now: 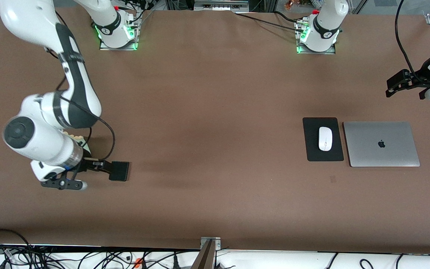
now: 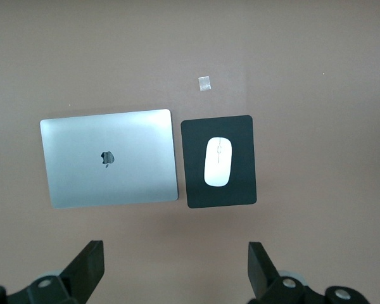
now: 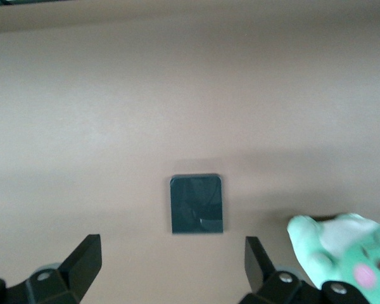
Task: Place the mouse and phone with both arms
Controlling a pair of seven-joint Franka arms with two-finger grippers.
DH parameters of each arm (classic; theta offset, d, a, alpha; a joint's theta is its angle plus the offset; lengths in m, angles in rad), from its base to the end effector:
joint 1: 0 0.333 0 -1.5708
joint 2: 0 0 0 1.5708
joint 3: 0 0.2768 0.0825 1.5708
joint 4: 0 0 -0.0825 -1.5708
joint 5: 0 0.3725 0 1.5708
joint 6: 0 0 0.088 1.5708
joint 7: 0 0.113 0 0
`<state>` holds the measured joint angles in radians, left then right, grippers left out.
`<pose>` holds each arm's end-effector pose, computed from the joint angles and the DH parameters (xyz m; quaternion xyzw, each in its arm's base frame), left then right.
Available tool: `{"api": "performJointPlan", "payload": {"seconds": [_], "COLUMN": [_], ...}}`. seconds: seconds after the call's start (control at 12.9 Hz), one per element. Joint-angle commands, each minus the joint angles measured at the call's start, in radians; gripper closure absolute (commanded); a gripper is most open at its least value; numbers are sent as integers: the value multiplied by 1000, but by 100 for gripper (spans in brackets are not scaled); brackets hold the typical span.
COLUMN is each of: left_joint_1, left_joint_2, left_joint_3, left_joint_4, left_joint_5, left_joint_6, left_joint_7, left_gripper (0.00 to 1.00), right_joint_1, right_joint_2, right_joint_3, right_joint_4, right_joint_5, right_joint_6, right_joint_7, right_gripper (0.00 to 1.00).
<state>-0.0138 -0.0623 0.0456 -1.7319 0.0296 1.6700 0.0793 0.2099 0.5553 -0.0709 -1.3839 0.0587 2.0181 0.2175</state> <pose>0.5316 0.0205 0.5468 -0.9996 0.0253 0.0006 0.0133 0.6815 0.1076 0.3625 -0.9982 0.0448 -0.0380 0.0155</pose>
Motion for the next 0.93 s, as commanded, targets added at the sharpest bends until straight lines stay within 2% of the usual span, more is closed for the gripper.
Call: {"api": "performJointPlan", "payload": {"seconds": [0.0,0.23,0.39,0.62,0.85], "left_joint_1": [-5,-5,-5,-5,-5], "left_joint_2": [-14,-16,-20,-14,9], "left_joint_3": [0,0,-4,-39,-41], "left_joint_4": [-11,-11,-11,28,44], "left_joint_5": [-13,-13,-11,-5,-5], "left_joint_6": [-9,-13,-19,-85,-64], "left_joint_7": [-4,-7,-4,-22,-47], "left_gripper": [0,0,0,0,0], "right_joint_1": [-14,-14,-14,-14,-29], "right_joint_2": [-165,-337,-402,-494,-537], "right_joint_3": [0,-33,-70,-82,-73], "right_joint_4": [-38,-46,-50,-143,-190], "right_joint_5": [-2,0,1,1,-3], "right_joint_6": [-177,-393,-482,-490,-489], "right_joint_7": [11,-9,-71,-81,-84], "right_gripper": [0,0,0,0,0]}}
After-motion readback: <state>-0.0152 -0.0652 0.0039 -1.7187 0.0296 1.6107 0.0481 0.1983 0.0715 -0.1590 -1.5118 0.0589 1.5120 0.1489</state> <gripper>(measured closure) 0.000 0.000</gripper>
